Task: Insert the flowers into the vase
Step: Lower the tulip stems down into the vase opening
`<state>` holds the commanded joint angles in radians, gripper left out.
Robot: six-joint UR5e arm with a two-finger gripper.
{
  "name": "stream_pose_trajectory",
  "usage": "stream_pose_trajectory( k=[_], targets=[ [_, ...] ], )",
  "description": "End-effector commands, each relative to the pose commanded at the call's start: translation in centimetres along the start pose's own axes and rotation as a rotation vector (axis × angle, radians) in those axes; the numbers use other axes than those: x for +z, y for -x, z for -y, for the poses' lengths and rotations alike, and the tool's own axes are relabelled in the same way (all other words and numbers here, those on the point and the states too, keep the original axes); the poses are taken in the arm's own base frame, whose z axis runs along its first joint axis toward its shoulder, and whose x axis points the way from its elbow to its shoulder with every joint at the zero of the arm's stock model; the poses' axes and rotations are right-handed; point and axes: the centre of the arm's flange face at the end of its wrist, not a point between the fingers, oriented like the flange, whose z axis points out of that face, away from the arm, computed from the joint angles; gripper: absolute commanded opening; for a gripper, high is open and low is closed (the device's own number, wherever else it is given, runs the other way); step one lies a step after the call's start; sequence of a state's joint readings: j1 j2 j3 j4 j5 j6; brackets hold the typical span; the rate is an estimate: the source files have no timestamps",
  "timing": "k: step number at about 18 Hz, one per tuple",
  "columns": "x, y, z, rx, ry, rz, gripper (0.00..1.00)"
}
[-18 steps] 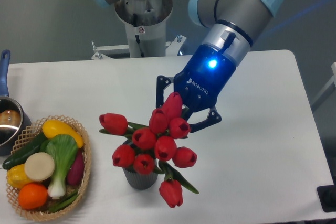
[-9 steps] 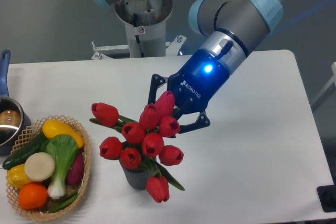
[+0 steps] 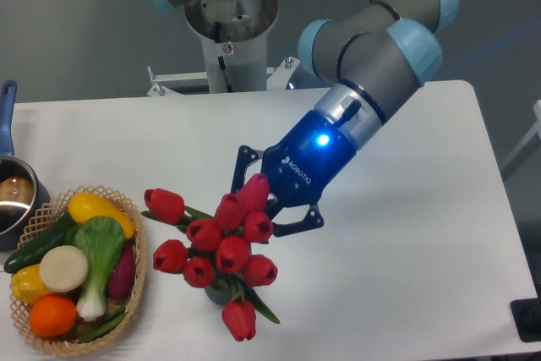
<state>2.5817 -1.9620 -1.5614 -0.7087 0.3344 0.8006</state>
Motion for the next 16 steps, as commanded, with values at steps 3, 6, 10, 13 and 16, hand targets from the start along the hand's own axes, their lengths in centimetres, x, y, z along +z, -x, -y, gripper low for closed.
stream_pose_trajectory(
  k=[3, 6, 10, 13, 16],
  targets=[
    [0.5, -0.9, -2.4, 0.003, 0.013, -0.013, 0.13],
    [0.8, -1.9, -5.1, 0.0, 0.027, -0.024, 0.18],
    [1.4, -1.9, -7.1, -0.005, 0.04, -0.034, 0.29],
    [1.4, -1.4, -7.7, -0.019, 0.046, -0.032, 0.44],
    [1.4, -1.0, -8.9, -0.041, 0.051, -0.03, 0.74]
  ],
)
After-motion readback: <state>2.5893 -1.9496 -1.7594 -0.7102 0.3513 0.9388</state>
